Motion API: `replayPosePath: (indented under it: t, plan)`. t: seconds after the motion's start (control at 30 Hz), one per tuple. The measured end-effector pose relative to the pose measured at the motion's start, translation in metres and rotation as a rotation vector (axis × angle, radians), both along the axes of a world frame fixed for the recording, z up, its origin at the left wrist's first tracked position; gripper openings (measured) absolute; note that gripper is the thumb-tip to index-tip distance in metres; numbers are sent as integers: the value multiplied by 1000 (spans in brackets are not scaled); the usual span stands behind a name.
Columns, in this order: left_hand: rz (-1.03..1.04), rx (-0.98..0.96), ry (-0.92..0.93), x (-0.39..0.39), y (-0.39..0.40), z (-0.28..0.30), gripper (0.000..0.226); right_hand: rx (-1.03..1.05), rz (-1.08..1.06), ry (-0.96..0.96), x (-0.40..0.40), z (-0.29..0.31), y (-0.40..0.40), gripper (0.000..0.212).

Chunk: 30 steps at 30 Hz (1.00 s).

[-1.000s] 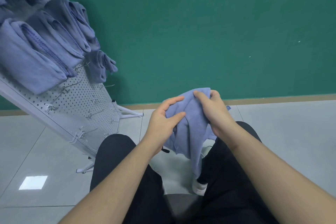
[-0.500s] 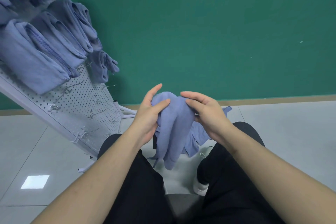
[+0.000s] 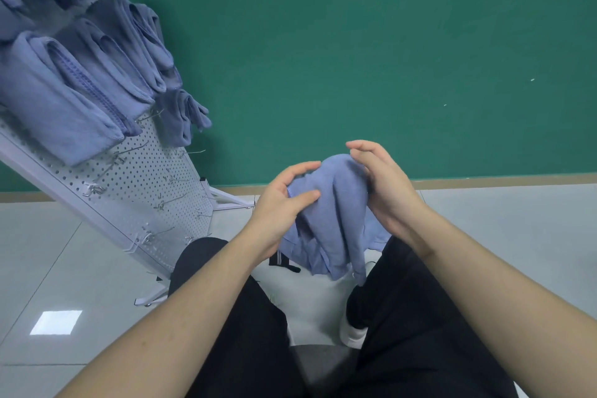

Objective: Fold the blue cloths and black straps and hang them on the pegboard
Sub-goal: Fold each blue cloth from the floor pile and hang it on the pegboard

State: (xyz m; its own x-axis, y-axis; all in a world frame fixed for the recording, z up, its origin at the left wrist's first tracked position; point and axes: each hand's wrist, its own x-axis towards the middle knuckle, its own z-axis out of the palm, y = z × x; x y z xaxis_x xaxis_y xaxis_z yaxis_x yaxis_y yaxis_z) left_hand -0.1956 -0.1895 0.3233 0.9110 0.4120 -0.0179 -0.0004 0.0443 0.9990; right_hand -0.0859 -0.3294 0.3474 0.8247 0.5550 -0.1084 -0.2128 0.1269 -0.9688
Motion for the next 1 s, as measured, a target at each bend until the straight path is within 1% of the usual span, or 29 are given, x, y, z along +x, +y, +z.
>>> replayPosePath:
  t: [0.03,0.1,0.17,0.23,0.27,0.37,0.47,0.57,0.67,0.73,0.77,0.83,0.9,0.93,1.0]
  plan:
    - [9,-20,-3,2,0,2,44,-15,50,-43,-1,0,-3,17]
    - [23,-121,-15,4,0,4,43,-34,141,-102,-3,-3,-8,28]
    - [20,-238,-40,6,-1,7,43,-57,207,-122,-5,-8,-12,36]
    - [21,-287,-37,6,-1,11,44,-75,258,-149,-9,-13,-14,42]
    - [34,-289,-27,6,-1,11,43,-83,270,-178,-9,-16,-14,43]
    - [107,-263,12,6,4,11,41,-121,213,-258,-9,-20,-13,32]
    - [158,-185,59,4,14,9,40,-146,139,-264,-6,-17,-12,31]
    - [238,-86,114,4,23,7,37,-176,128,-304,-4,-15,-10,26]
    - [285,-92,169,4,25,8,28,-219,76,-292,-1,-14,-8,22]
    - [245,-89,190,3,24,7,23,-224,40,-261,1,-14,-7,20]
    - [193,-87,183,2,22,6,25,-212,26,-235,2,-14,-7,19]
    - [42,-93,153,-2,19,0,43,-197,-11,-179,3,-13,-6,17]
    - [-78,-57,135,-4,17,-7,61,-199,-55,-141,6,-9,-5,15]
    - [-97,-38,114,-3,16,-10,63,-198,-73,-128,8,-8,-5,15]
    - [-48,-46,67,-1,16,-12,53,-196,-75,-102,12,-5,-6,14]
